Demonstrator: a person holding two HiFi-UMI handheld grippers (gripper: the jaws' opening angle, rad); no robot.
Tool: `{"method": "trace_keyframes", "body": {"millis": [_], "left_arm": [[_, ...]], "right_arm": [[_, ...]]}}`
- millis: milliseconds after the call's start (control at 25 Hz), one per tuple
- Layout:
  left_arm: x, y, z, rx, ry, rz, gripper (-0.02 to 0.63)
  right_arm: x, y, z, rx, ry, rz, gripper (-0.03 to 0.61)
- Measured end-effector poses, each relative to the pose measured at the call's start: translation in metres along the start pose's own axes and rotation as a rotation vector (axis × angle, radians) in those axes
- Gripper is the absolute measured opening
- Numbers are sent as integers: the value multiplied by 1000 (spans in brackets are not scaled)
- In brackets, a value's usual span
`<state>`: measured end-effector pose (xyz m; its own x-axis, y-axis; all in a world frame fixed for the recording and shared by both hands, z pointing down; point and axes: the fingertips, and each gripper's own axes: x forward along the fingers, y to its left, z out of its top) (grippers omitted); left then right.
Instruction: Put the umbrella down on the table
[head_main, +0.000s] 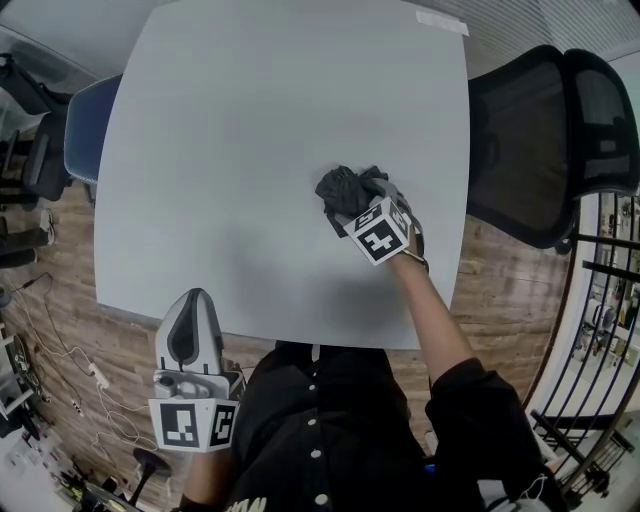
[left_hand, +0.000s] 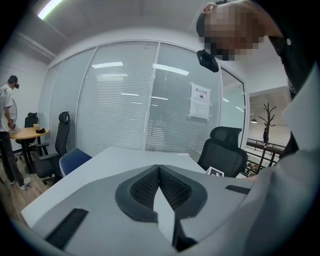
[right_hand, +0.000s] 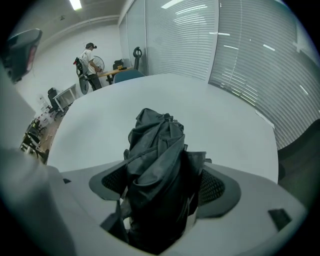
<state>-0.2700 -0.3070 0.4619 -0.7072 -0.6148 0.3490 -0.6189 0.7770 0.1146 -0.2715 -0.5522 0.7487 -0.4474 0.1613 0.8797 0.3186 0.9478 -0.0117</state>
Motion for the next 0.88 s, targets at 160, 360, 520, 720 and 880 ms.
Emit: {"method": "trace_keyframes", "body": {"millis": [160, 360, 520, 720, 880], "left_arm": [[2, -4, 10, 4, -32, -28, 15], [1, -8, 25, 7, -79, -65, 15], [5, -14, 38, 12, -125, -104, 15], [7, -24, 55, 23, -170, -153, 15], [9, -31, 66, 34, -204, -185, 15]], "right_arm": [[-21, -4, 6, 7, -55, -39, 390], [-68, -2, 24, 61, -208, -36, 387], [-128, -4, 48, 97, -447, -64, 113], [-207, -6, 63, 220, -683, -82, 48], [-259, 6, 69, 309, -832, 39, 40]]}}
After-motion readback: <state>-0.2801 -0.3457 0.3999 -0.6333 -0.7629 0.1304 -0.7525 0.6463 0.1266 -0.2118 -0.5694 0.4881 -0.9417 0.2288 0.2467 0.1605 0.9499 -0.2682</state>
